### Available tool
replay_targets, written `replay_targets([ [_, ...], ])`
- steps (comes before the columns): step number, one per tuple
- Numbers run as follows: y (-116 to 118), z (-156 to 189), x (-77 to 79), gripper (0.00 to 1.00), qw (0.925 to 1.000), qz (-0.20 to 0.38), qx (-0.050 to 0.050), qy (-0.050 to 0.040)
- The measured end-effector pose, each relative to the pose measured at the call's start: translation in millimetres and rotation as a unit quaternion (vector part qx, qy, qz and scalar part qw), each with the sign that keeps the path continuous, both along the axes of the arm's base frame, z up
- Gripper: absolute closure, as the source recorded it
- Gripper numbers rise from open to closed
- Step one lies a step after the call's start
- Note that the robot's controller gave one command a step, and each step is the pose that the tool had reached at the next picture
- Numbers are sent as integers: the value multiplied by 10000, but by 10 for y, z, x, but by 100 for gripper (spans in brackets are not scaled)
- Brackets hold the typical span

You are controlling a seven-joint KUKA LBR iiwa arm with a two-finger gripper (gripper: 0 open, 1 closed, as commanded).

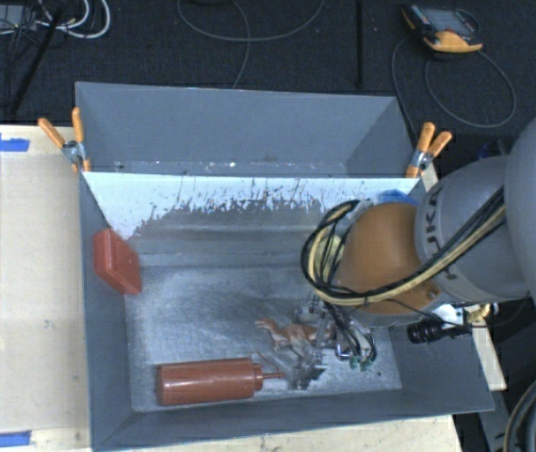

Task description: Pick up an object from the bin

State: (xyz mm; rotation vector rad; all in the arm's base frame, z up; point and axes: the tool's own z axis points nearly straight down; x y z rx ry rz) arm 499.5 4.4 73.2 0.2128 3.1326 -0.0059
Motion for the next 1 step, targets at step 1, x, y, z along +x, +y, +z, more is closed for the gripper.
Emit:
replay_targets([
  [1, 172, -12, -238, 100, 9884, 1517, 34, -5],
])
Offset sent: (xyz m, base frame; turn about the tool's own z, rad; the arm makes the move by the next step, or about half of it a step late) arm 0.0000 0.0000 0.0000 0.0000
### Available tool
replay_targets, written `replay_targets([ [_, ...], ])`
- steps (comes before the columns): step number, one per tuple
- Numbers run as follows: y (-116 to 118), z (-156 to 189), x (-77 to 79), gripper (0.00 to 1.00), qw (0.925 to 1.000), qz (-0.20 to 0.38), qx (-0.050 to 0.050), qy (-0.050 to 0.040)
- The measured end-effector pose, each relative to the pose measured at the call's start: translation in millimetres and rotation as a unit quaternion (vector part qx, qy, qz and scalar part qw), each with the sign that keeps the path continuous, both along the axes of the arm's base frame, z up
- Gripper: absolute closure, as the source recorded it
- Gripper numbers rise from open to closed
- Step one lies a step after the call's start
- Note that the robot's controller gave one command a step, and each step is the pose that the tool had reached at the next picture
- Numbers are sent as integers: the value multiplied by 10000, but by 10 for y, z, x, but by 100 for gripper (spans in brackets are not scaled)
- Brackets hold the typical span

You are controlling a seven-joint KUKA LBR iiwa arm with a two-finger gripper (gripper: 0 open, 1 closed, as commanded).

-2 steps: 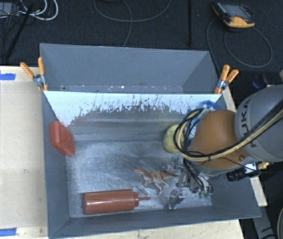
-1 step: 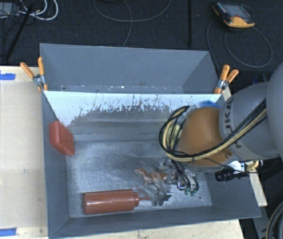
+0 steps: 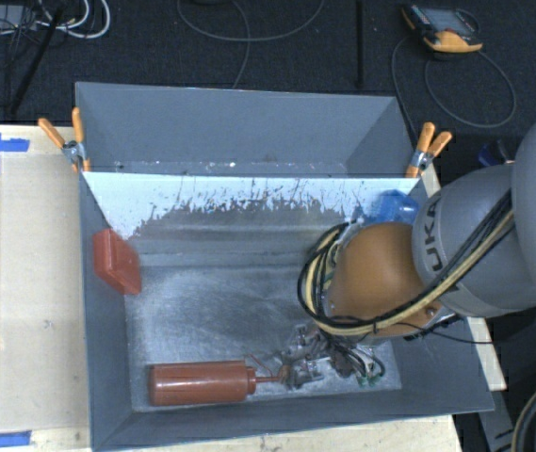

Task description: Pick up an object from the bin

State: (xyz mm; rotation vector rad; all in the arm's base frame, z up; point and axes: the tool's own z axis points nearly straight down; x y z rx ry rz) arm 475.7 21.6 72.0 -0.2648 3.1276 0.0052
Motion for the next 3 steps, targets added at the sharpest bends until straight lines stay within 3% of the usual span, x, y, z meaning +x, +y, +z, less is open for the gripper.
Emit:
replay_targets([
  [1, 0, 0, 0, 100, 10000, -3, 0, 0],
  [2, -236, 259, 75, 100, 10000, -47, -16, 21],
  [3, -237, 259, 75, 100, 10000, -50, -16, 21],
])
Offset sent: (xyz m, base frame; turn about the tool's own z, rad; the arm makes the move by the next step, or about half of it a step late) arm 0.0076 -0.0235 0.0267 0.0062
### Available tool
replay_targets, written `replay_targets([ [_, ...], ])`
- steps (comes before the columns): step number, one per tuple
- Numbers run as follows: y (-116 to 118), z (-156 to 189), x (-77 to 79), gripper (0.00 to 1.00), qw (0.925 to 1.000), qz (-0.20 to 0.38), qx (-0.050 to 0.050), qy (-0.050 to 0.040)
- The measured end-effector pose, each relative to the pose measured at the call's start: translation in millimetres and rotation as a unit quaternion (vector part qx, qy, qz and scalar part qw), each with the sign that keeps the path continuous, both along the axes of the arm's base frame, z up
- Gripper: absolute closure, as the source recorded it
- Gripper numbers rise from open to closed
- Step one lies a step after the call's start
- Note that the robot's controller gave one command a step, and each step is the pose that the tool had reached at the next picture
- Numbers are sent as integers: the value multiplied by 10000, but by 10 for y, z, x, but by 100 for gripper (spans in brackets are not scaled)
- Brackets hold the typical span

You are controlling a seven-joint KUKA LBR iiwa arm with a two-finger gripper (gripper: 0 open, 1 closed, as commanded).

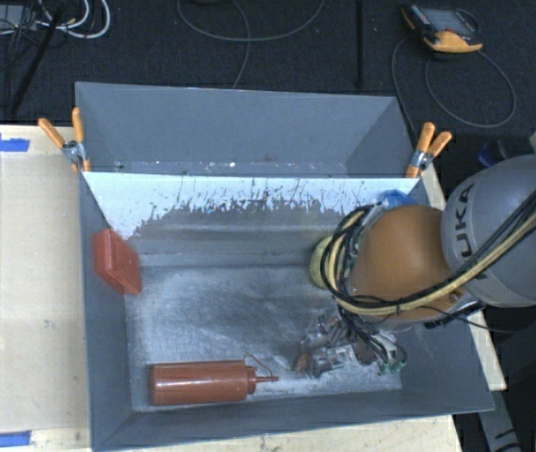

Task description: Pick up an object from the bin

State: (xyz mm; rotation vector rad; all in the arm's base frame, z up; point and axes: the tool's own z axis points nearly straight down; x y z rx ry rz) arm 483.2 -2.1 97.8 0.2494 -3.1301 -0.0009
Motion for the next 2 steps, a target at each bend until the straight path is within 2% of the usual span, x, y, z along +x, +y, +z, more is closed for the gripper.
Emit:
replay_targets([
  [1, 36, 512, -39, 100, 10000, 79, 0, 38],
  [2, 215, 1199, 151, 100, 10000, -31, -1, 16],
])
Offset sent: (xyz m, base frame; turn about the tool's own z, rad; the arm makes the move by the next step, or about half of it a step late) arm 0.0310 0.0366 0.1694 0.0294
